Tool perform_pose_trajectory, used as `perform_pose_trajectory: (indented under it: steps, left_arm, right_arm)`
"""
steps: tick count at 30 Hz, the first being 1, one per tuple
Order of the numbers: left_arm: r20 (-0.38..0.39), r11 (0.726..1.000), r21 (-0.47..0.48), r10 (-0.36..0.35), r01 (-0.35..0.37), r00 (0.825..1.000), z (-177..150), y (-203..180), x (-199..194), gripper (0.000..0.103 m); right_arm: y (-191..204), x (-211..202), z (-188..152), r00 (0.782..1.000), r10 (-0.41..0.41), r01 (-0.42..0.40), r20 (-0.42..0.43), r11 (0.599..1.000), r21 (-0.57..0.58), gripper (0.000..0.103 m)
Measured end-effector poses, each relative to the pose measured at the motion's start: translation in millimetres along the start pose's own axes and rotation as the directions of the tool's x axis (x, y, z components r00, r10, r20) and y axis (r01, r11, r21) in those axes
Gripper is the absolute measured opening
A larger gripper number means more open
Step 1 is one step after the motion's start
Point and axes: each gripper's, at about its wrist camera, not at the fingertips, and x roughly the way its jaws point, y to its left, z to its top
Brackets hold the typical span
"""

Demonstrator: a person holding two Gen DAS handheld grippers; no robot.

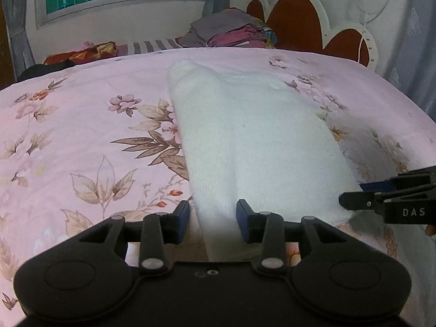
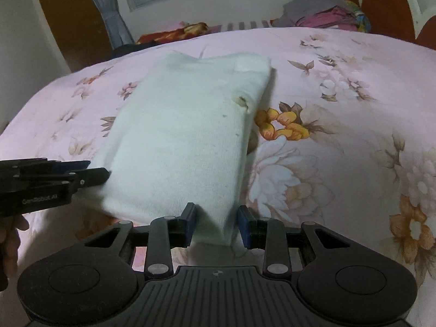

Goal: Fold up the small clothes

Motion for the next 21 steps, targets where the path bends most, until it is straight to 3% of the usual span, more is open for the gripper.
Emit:
perform_pose_trajectory:
  steps: [3, 8, 12, 13, 15, 17, 21]
  left_arm:
    - [0.002, 1.0, 0.013, -0.009, 0.009, 1.0, -3.1, 0.9, -0.9, 0.039]
    - [-0.003, 1.0, 0.026, -0.018, 0.018, 1.0, -5.8, 5.5, -2.8, 0.048]
    - [-0.012, 1.0, 0.006, 0.0, 0.001, 1.0, -3.3, 12.0, -4.5, 0.073]
    - [0.002, 1.0, -0.018, 0.006, -0.006, 1.0, -0.7, 16.2, -8.3, 0.087]
    - [0.083, 0.996, -0.086, 0.015, -0.007, 0.996, 5.7, 27.6, -20.3, 0.1]
    - [0.118, 0.988, -0.151, -0.006, 0.024, 0.993, 18.2, 38.3, -22.0, 0.099]
    - [0.108, 0.972, -0.222, -0.055, 0.078, 0.993, 52.8, 44.7, -3.4, 0.093]
  right_arm:
    - [6.4, -1.1, 0.5, 0.999, -0.031, 0.031, 0.006, 0.999, 0.011, 0.032]
    - [5.6, -2.5, -2.2, 0.998, -0.056, 0.055, 0.013, 0.997, 0.062, 0.032]
    - [7.6, -2.7, 0.1, 0.997, -0.079, 0.078, 0.006, 0.993, 0.085, 0.032]
    - [8.1, -3.9, 1.4, 0.996, -0.084, 0.084, 0.003, 0.993, 0.087, 0.032]
    - [8.7, -13.4, 5.7, 0.992, -0.121, 0.117, 0.031, 0.986, 0.122, 0.032]
    - [2.4, -28.7, 14.8, 0.987, -0.117, 0.098, 0.111, 0.982, 0.164, 0.032]
    - [-20.1, -25.5, 46.5, 0.982, -0.087, 0.045, 0.168, 0.97, 0.238, 0.032]
